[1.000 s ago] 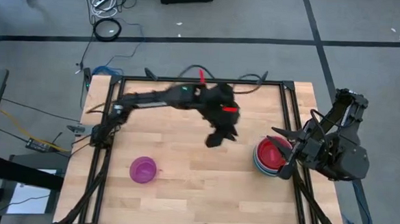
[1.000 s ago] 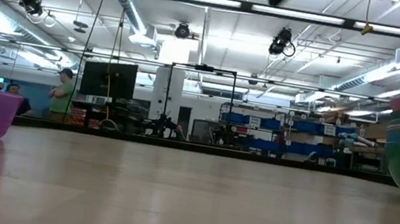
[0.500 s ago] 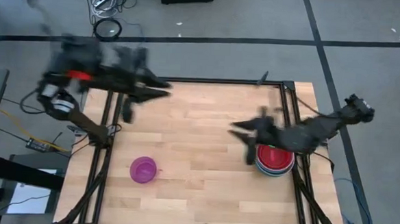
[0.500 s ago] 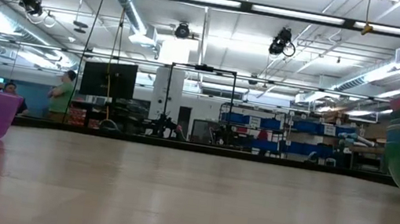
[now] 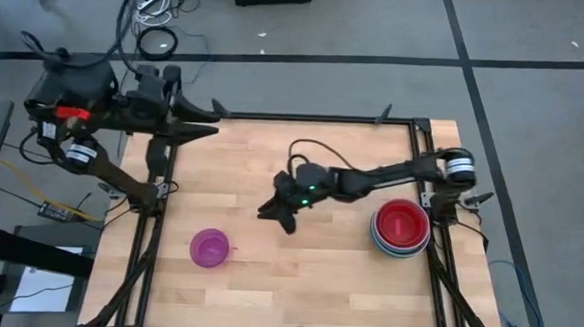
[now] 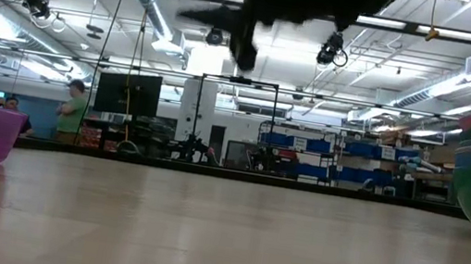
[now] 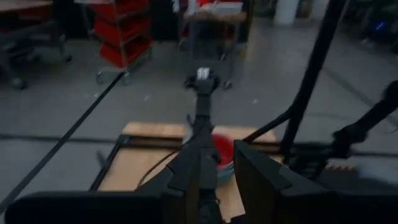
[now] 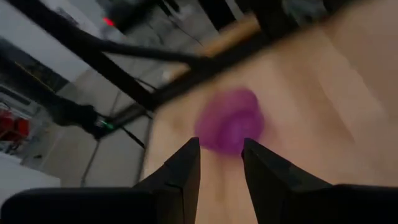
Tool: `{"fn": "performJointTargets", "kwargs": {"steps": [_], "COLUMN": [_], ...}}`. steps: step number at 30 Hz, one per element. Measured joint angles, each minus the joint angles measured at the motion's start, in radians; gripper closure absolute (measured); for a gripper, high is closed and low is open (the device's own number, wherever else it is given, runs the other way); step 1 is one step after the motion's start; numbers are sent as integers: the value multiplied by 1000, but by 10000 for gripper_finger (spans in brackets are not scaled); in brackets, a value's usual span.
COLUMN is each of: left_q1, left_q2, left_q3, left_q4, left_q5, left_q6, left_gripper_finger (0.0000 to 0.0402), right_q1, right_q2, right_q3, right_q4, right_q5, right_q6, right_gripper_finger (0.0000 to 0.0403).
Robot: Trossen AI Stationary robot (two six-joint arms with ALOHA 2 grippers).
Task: Nest bowls inside each other
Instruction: Stack the violet bowl on top of the red bowl
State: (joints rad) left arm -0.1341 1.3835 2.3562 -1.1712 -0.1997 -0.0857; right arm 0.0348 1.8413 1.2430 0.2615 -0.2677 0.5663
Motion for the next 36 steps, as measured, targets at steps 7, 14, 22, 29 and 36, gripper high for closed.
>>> {"fn": "performJointTargets", "kwargs": {"steps": [7,14,22,29,36], "left_q1": [0,0,-26,-49,-59], "left_q2": [6,3,-23,-32,-46], "left_q3": [0,-79,-225,-332,-399], "left_q4": [-151,-392,-366,-357,-344], "left_q5": [-136,-177,-175,-177,-177], "left_q6": [-51,-245,-342,-380,-391], "left_gripper_finger": [298,298,298,298,298], "right_q1": [-12,3,31,31,52], "right_q2": [171,275,398,555,670], "right_q3": [0,48,355,668,860], "right_q4": [122,237,-27,-402,-553], "right_q5": [-91,-85,21,94,69], "right_q6": [133,173,-132,-280,-307], "right_gripper_finger": [292,293,293,293,293]}}
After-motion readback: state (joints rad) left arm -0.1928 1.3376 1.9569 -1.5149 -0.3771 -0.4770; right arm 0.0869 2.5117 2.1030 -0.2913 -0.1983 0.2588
